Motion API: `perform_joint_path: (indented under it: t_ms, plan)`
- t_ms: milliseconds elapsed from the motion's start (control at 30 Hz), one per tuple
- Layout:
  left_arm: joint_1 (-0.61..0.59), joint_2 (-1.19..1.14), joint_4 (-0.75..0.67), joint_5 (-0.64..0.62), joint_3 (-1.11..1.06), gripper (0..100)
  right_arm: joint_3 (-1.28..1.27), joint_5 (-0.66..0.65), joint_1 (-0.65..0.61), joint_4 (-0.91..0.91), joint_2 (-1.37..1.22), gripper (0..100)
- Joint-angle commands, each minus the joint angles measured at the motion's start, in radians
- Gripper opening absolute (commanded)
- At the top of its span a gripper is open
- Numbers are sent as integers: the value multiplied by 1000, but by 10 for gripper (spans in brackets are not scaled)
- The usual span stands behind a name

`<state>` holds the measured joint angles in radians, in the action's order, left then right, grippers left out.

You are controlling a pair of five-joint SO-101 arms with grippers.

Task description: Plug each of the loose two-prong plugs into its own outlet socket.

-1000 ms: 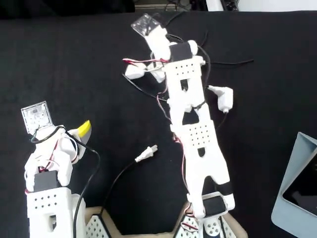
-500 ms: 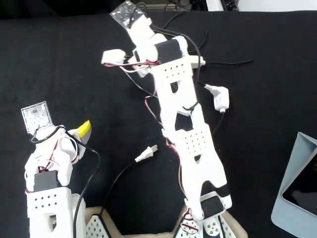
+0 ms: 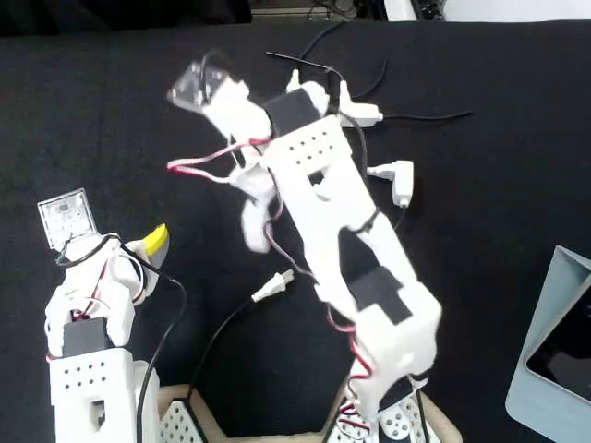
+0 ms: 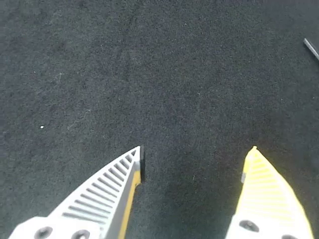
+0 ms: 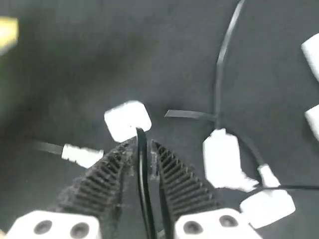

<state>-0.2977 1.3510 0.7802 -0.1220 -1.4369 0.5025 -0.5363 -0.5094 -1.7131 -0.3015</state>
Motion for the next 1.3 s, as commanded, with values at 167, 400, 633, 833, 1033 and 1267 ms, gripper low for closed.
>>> perform_joint_path:
  t_ms: [167,400,633,833,1033,1267]
  plan:
    - [-5,8,-17,9,24,317,-351,-176,44,256,137,11]
    - [-5,8,-23,9,19,317,-321,-186,-11,273,222,11]
    - [-5,8,-23,9,19,317,-288,-127,-121,279,328,11]
    - [-5,8,-20,9,19,317,-430,-140,-75,445,262,15]
    - [-5,8,-17,9,19,317,-575,-140,132,680,231,87]
    - [-1,8,-18,9,19,317,-538,-129,269,585,321,241]
